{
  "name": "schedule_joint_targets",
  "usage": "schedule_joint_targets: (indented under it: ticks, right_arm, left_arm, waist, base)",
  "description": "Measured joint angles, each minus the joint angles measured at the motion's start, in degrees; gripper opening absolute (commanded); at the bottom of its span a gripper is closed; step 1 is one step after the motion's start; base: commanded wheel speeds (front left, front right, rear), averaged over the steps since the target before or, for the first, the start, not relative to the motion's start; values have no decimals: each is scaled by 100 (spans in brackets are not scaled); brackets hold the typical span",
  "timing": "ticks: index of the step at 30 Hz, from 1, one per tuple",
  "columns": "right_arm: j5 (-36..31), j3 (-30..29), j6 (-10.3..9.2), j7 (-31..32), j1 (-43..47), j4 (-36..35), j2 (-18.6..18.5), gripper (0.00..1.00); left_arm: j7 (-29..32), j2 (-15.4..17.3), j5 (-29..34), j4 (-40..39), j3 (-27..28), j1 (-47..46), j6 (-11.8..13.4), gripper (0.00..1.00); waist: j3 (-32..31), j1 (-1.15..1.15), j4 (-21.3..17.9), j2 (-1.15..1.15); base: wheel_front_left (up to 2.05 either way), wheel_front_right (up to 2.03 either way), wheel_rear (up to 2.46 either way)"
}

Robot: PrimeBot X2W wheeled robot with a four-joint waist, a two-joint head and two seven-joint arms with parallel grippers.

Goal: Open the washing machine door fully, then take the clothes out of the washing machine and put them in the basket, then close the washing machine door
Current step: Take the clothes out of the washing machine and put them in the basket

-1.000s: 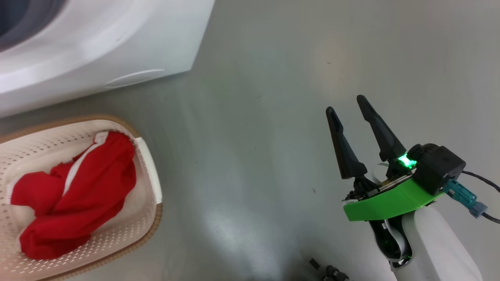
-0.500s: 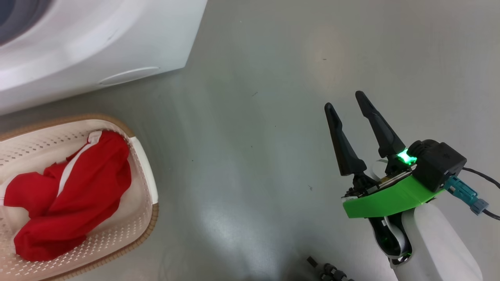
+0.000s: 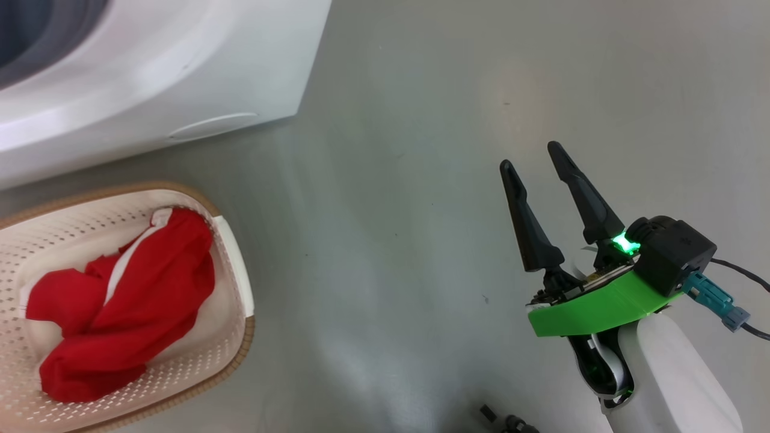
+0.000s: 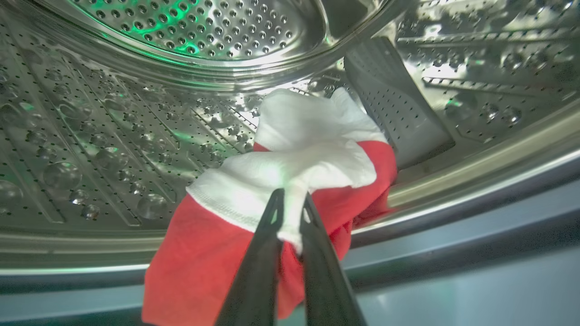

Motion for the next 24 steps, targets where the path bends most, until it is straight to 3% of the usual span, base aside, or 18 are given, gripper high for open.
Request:
schedule_joint_targets:
  ticks: [12, 17, 24]
  right_arm:
    - [-227, -9, 0, 0, 34, 63, -3, 100]
    - [-417, -43, 0, 0, 194, 116, -4, 100]
    - [-534, -174, 0, 0, 385, 158, -8, 100]
  left_arm:
    - [-1093, -400, -853, -517, 472, 762, 47, 0]
    - [-1533, -720, -1105, -1038, 597, 1377, 132, 0]
    - [-1956, -987, -1389, -2131, 811, 2254, 455, 0]
  waist:
    - [-414, 0, 229, 0]
    - [-649, 0, 367, 0]
    - [-993, 0, 589, 0]
  base:
    - [0, 0, 0]
    - [0, 0, 0]
    - [0, 0, 0]
